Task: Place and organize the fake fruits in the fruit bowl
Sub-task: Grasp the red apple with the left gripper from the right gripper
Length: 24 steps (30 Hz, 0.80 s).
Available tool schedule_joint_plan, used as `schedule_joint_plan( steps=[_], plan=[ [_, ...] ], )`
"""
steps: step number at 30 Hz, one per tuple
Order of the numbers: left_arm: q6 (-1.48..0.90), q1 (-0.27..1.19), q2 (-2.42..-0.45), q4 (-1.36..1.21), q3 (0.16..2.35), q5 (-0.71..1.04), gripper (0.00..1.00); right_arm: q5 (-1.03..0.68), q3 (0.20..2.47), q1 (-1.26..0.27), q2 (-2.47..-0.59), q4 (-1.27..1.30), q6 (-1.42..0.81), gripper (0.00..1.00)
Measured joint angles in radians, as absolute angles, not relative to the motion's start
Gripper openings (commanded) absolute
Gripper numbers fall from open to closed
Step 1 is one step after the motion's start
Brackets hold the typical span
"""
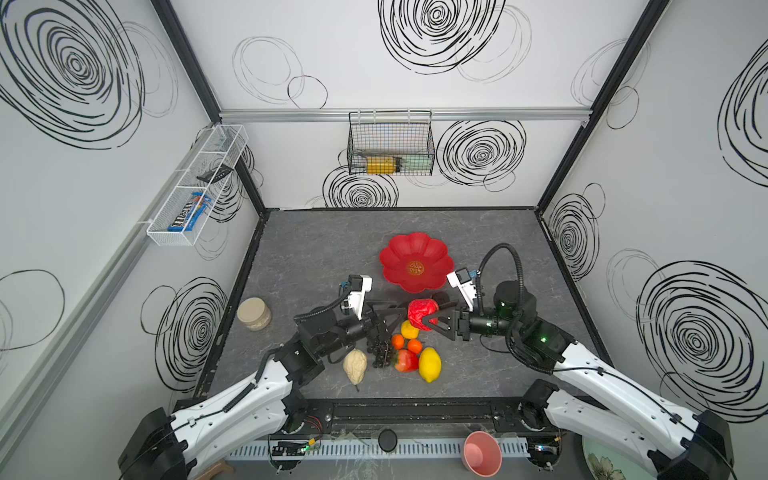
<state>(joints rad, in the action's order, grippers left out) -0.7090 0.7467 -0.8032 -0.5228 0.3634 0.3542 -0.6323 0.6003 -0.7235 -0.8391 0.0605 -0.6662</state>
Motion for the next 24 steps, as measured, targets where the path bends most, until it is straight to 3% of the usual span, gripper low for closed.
schedule_joint_plan(
  steps=[3,24],
  plan=[
    [-0.723,0.74,-0.803,-0.558,0.352,0.384,0.47,-0.636,0.6,-0.724,-0.839,0.065,-0.662,0.55],
    [-0.786,0.71,-0.818,-0.656,0.309,0.472,0.29,-0.633,0.594,-0.783,-0.86,0.137,-0.656,0.52]
  ],
)
